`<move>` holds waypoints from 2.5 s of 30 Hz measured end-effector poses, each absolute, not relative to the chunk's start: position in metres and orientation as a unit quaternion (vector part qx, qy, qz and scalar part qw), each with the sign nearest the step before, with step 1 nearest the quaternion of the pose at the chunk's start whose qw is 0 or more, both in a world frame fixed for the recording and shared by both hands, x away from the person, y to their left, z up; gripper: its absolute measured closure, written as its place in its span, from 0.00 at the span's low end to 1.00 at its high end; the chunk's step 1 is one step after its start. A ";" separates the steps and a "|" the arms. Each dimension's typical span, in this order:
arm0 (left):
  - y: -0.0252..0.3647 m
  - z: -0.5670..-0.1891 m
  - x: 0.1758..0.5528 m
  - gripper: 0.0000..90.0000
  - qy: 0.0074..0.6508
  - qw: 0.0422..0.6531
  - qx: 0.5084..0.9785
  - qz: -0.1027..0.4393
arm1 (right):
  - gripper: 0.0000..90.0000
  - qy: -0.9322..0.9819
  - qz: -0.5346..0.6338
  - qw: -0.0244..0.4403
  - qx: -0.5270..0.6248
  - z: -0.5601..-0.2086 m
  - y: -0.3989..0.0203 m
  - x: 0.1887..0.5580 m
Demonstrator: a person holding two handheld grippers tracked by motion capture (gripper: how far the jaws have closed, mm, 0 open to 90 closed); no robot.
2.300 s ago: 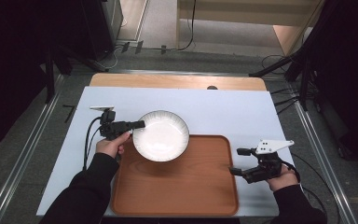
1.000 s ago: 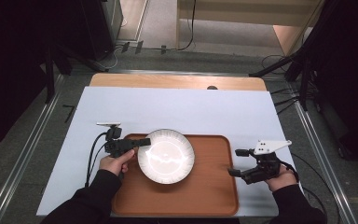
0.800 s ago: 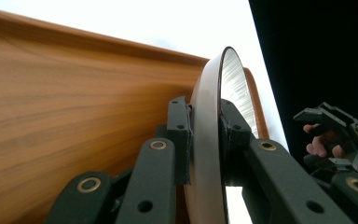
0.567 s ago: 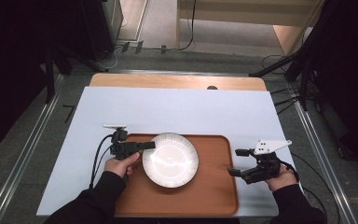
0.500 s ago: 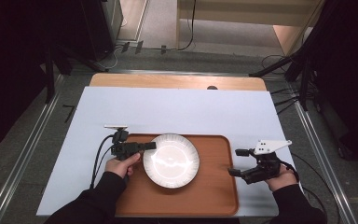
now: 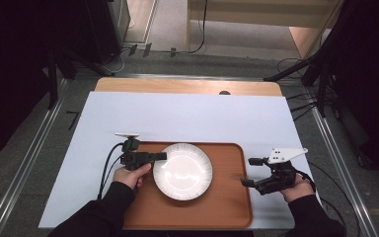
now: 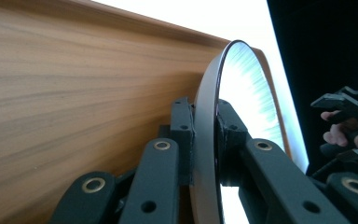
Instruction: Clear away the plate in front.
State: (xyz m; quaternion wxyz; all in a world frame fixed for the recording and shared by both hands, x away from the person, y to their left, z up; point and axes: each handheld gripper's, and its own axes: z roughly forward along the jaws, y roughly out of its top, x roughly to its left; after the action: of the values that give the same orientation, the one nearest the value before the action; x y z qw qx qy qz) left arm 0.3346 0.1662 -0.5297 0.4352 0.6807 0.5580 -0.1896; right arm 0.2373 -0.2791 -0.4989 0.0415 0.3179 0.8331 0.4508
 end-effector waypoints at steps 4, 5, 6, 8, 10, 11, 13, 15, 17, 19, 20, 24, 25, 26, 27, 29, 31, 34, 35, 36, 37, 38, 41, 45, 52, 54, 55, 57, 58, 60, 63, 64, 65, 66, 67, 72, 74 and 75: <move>0.167 -0.530 0.335 0.90 0.561 0.433 0.678 -0.195 | 0.19 0.833 0.451 0.042 0.317 -0.499 -0.279 0.237; 0.167 -0.531 0.336 0.90 0.559 0.432 0.679 -0.200 | 0.19 0.833 0.451 0.042 0.318 -0.499 -0.279 0.237; 0.167 -0.531 0.336 0.90 0.559 0.431 0.679 -0.200 | 0.19 0.833 0.450 0.041 0.319 -0.499 -0.279 0.237; 0.167 -0.531 0.336 0.89 0.559 0.428 0.682 -0.197 | 0.19 0.833 0.450 0.040 0.319 -0.499 -0.279 0.237; 0.167 -0.531 0.336 0.89 0.559 0.427 0.683 -0.195 | 0.19 0.833 0.450 0.040 0.319 -0.499 -0.279 0.237; 0.166 -0.530 0.336 0.89 0.560 0.424 0.686 -0.191 | 0.19 0.833 0.451 0.039 0.319 -0.499 -0.279 0.237; 0.166 -0.529 0.336 0.88 0.557 0.418 0.693 -0.186 | 0.19 0.833 0.451 0.040 0.318 -0.499 -0.279 0.237; 0.165 -0.529 0.336 0.88 0.555 0.415 0.698 -0.182 | 0.19 0.833 0.451 0.041 0.318 -0.499 -0.279 0.237; 0.165 -0.529 0.336 0.87 0.554 0.413 0.700 -0.180 | 0.19 0.833 0.451 0.040 0.319 -0.499 -0.279 0.237; 0.165 -0.529 0.336 0.86 0.553 0.409 0.705 -0.175 | 0.19 0.833 0.450 0.040 0.318 -0.499 -0.279 0.237; 0.164 -0.528 0.336 0.86 0.552 0.407 0.708 -0.169 | 0.19 0.833 0.451 0.039 0.319 -0.499 -0.279 0.237; 0.165 -0.525 0.336 0.86 0.549 0.405 0.713 -0.163 | 0.19 0.833 0.451 0.039 0.318 -0.499 -0.279 0.237; 0.165 -0.524 0.336 0.86 0.546 0.404 0.717 -0.158 | 0.19 0.833 0.450 0.039 0.318 -0.499 -0.279 0.237; 0.165 -0.523 0.336 0.86 0.543 0.404 0.720 -0.154 | 0.19 0.833 0.451 0.041 0.318 -0.499 -0.279 0.237; 0.166 -0.520 0.336 0.85 0.541 0.404 0.722 -0.149 | 0.19 0.833 0.450 0.040 0.319 -0.499 -0.279 0.237; 0.168 -0.515 0.336 0.84 0.536 0.408 0.726 -0.138 | 0.19 0.833 0.450 0.040 0.319 -0.499 -0.279 0.237; 0.171 -0.510 0.337 0.82 0.531 0.410 0.730 -0.132 | 0.19 0.833 0.449 0.038 0.321 -0.499 -0.279 0.237; 0.177 -0.503 0.338 0.77 0.526 0.415 0.731 -0.127 | 0.19 0.834 0.447 0.038 0.322 -0.499 -0.279 0.237; 0.178 -0.501 0.338 0.75 0.525 0.417 0.731 -0.128 | 0.19 0.833 0.447 0.038 0.322 -0.499 -0.279 0.237; 0.180 -0.500 0.339 0.73 0.525 0.415 0.732 -0.128 | 0.19 0.833 0.447 0.038 0.322 -0.499 -0.279 0.237; 0.181 -0.498 0.339 0.71 0.523 0.415 0.734 -0.126 | 0.19 0.833 0.447 0.038 0.322 -0.499 -0.279 0.237; 0.183 -0.496 0.339 0.69 0.522 0.417 0.733 -0.122 | 0.19 0.834 0.447 0.038 0.322 -0.499 -0.279 0.237; 0.188 -0.493 0.341 0.59 0.517 0.419 0.734 -0.139 | 0.19 0.834 0.447 0.038 0.323 -0.499 -0.279 0.237; 0.190 -0.488 0.339 0.53 0.507 0.407 0.750 -0.123 | 0.19 0.834 0.446 0.038 0.322 -0.499 -0.279 0.237; 0.189 -0.481 0.329 0.43 0.473 0.387 0.785 -0.102 | 0.19 0.834 0.445 0.039 0.323 -0.499 -0.279 0.237; 0.190 -0.480 0.326 0.42 0.462 0.376 0.799 -0.086 | 0.19 0.834 0.445 0.038 0.323 -0.500 -0.279 0.237; 0.190 -0.478 0.324 0.42 0.462 0.372 0.801 -0.077 | 0.19 0.835 0.444 0.039 0.323 -0.500 -0.280 0.237; 0.190 -0.477 0.323 0.42 0.460 0.369 0.804 -0.072 | 0.19 0.834 0.445 0.038 0.324 -0.500 -0.279 0.237; 0.190 -0.475 0.320 0.42 0.451 0.367 0.810 -0.070 | 0.19 0.834 0.445 0.038 0.324 -0.499 -0.279 0.237; 0.191 -0.473 0.318 0.41 0.445 0.367 0.814 -0.065 | 0.19 0.834 0.445 0.037 0.324 -0.499 -0.279 0.238; 0.194 -0.472 0.314 0.39 0.431 0.361 0.824 -0.063 | 0.19 0.835 0.444 0.037 0.324 -0.499 -0.279 0.237; 0.195 -0.472 0.314 0.39 0.429 0.359 0.827 -0.058 | 0.19 0.835 0.444 0.038 0.323 -0.500 -0.279 0.237; 0.196 -0.471 0.313 0.39 0.426 0.356 0.830 -0.050 | 0.19 0.835 0.444 0.038 0.323 -0.500 -0.280 0.237; 0.197 -0.470 0.312 0.38 0.426 0.355 0.831 -0.046 | 0.19 0.834 0.444 0.038 0.325 -0.500 -0.280 0.237; 0.198 -0.470 0.311 0.38 0.424 0.356 0.831 -0.042 | 0.19 0.834 0.445 0.039 0.324 -0.500 -0.280 0.237; 0.204 -0.467 0.307 0.37 0.411 0.359 0.837 -0.036 | 0.19 0.834 0.444 0.037 0.325 -0.500 -0.279 0.238; 0.206 -0.466 0.306 0.37 0.407 0.360 0.839 -0.025 | 0.19 0.834 0.446 0.040 0.324 -0.499 -0.280 0.238; 0.207 -0.466 0.305 0.37 0.405 0.360 0.840 -0.023 | 0.19 0.834 0.446 0.041 0.323 -0.499 -0.280 0.238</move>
State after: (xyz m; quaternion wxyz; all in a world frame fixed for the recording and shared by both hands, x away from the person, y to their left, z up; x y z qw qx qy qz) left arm 0.3050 0.2075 -0.4658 0.3598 0.8403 0.4048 -0.0232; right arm 0.2375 -0.2802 -0.4992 0.0408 0.3235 0.8338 0.4456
